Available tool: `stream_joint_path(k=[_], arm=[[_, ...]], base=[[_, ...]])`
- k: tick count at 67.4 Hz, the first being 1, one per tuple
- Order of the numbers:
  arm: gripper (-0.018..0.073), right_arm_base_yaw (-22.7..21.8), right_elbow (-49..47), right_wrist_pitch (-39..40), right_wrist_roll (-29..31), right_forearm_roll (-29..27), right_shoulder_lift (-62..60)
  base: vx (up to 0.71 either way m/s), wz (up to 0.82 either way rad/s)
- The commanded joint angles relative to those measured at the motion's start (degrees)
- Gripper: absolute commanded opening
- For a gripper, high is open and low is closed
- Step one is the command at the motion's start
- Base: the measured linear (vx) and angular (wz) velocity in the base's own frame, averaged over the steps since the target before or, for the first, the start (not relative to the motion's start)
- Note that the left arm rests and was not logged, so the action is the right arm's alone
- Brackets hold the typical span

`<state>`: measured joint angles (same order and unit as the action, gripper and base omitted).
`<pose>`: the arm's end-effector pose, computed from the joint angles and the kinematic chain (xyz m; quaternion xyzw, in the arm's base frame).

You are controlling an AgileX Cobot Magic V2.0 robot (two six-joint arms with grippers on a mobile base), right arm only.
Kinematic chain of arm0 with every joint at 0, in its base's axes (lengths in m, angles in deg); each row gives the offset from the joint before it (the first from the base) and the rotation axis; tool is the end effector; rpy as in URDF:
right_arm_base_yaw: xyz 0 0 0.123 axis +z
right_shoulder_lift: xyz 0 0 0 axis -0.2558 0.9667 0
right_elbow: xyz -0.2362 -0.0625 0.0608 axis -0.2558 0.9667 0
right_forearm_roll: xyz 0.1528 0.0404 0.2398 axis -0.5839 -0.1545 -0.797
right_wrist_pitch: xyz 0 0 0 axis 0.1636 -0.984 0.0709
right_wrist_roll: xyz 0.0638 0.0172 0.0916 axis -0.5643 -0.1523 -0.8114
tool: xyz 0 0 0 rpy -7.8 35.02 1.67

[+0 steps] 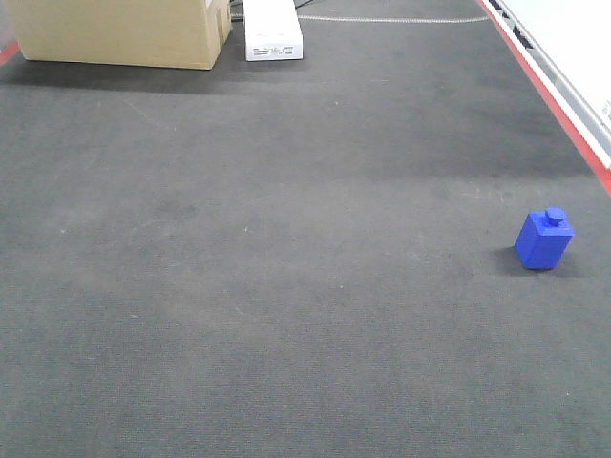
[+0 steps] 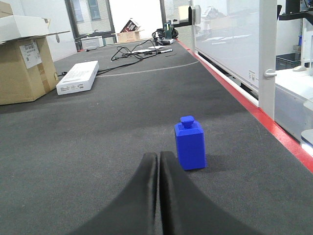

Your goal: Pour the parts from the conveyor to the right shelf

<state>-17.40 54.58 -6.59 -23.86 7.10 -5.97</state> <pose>0.1477 -0.0092 0.1964 0.0613 0.7094 0.0137 0.7020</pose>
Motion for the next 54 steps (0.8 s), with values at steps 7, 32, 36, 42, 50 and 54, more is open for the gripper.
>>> stream_joint_path(k=[7, 32, 36, 42, 50, 54], arm=[[-0.001, -0.3, 0.0, 3.9, -0.1, 0.7, -0.9], [-0.001, -0.3, 0.0, 3.9, -0.1, 0.7, -0.9], [-0.001, -0.3, 0.0, 3.9, -0.1, 0.7, -0.9], [-0.001, -0.3, 0.0, 3.9, -0.1, 0.7, -0.9], [-0.001, -0.3, 0.0, 3.9, -0.1, 0.7, -0.9], [-0.001, -0.3, 0.0, 3.9, -0.1, 0.7, -0.9]], base=[[0.0, 0.0], [0.0, 0.0], [0.0, 0.0], [0.0, 0.0], [0.0, 0.0], [0.0, 0.0]])
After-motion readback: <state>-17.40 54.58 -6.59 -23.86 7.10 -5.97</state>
